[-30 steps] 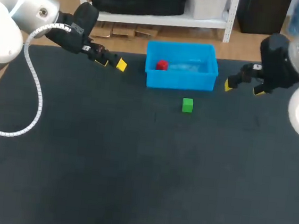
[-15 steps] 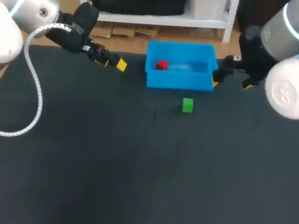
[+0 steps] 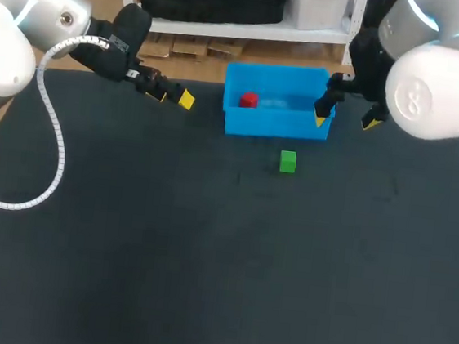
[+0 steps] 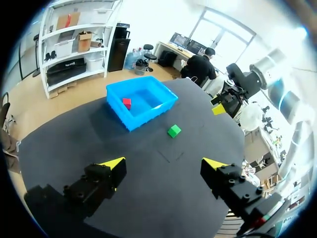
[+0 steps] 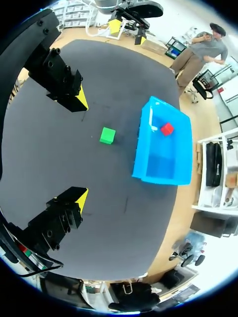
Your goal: Use the left arm to pick the red cube and place it into the blue plastic box first, then use the right arm to grasp the green cube and put it into the same blue plastic box after the first action is fully finished.
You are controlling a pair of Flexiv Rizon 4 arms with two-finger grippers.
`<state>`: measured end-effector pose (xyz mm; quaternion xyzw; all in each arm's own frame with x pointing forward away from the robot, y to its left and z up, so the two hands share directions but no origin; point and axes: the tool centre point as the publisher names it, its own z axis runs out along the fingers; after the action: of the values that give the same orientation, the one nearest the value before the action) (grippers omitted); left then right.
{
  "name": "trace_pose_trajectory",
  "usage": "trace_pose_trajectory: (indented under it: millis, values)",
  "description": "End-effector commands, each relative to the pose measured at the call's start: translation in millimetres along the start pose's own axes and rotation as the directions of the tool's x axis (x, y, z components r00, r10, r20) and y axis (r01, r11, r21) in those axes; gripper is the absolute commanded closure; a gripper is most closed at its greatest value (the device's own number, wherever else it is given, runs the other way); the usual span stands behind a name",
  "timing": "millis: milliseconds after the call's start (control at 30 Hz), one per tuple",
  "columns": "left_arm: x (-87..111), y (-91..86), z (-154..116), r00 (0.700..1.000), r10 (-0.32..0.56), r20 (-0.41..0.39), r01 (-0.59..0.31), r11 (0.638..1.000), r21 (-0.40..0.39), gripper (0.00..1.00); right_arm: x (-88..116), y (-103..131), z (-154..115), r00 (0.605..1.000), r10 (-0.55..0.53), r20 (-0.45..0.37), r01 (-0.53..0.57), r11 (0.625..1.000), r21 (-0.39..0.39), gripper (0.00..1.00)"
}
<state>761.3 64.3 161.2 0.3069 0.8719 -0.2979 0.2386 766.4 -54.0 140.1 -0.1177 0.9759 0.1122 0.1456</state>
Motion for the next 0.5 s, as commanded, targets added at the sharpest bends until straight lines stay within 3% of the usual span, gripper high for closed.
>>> trace_pose_trajectory:
  millis: [33,500]
  values:
    - [1.8,0.3,0,1.000,0.003,0.007,-0.003,1.000,0.002,0.00,-10,9,4,0.999,0.000,-0.045,0.000,1.000,0.007,0.00]
    - [1.8,0.3,0,1.000,0.003,0.007,-0.003,1.000,0.002,0.00,-20,22,14,0.994,0.030,-0.105,-0.024,0.998,0.061,0.00]
